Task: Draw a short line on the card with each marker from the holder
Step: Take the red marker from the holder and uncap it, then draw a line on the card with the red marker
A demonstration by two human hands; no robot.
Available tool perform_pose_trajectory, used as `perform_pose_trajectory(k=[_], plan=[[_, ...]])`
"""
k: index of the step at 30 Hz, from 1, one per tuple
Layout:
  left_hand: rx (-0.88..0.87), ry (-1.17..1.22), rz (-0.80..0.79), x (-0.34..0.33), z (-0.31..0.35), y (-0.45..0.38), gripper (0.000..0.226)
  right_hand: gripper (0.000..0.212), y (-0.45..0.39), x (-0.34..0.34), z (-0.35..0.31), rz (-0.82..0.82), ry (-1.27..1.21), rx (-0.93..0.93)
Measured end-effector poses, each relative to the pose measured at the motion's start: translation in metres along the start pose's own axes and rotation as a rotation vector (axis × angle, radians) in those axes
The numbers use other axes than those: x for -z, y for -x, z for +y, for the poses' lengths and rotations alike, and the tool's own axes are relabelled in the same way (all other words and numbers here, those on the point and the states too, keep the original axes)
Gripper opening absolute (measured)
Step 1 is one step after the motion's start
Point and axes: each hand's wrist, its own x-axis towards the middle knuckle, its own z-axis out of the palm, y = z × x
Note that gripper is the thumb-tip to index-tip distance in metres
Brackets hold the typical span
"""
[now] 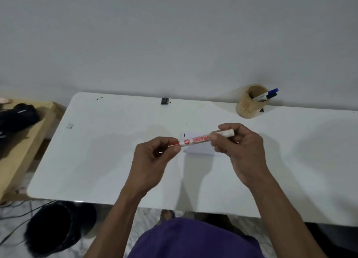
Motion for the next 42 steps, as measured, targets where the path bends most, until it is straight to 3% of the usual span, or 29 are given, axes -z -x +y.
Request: perform_pose_trajectory(k=[3, 12, 15, 18, 23, 31, 37, 40, 42], plan=[[-0.010, -0.034, -0.022, 0.008, -0.010, 0.008, 0.009, 0.030, 0.014, -0.030, 0.017, 0.078, -0.163, -0.124], [0.080, -0.130, -0.080, 0.013, -0.021, 0.001, 0.024, 0.012, 0.021, -0.053, 0.048, 0.078, -0.032, -0.127], [0.107, -0.130, -0.061, 0.014, -0.026, -0.008, 0.016, 0.010, 0.010, -0.045, 0.048, 0.108, -0.061, -0.130], [0.137, -0.201, 0.009, 0.014, -0.034, -0.022, 0.004, 0.009, -0.003, -0.035, 0.049, 0.160, -0.081, -0.134], [0.096, -0.516, 0.173, 0.008, -0.055, -0.064, 0.011, 0.009, -0.020, -0.019, 0.062, 0.208, -0.034, -0.137], [0.063, -0.833, 0.050, 0.006, -0.090, -0.119, 0.007, 0.008, -0.033, -0.009, 0.077, 0.216, 0.048, -0.128], [0.121, -0.837, 0.032, 0.004, -0.085, -0.122, 0.020, 0.007, -0.039, -0.005, 0.084, 0.215, 0.069, -0.121], [0.098, -0.821, 0.189, 0.005, -0.078, -0.106, 0.043, 0.014, -0.045, -0.005, 0.084, 0.212, 0.068, -0.086], [-0.086, -0.808, 0.337, 0.000, -0.076, -0.089, 0.037, 0.021, -0.053, -0.004, 0.085, 0.189, 0.080, -0.035]])
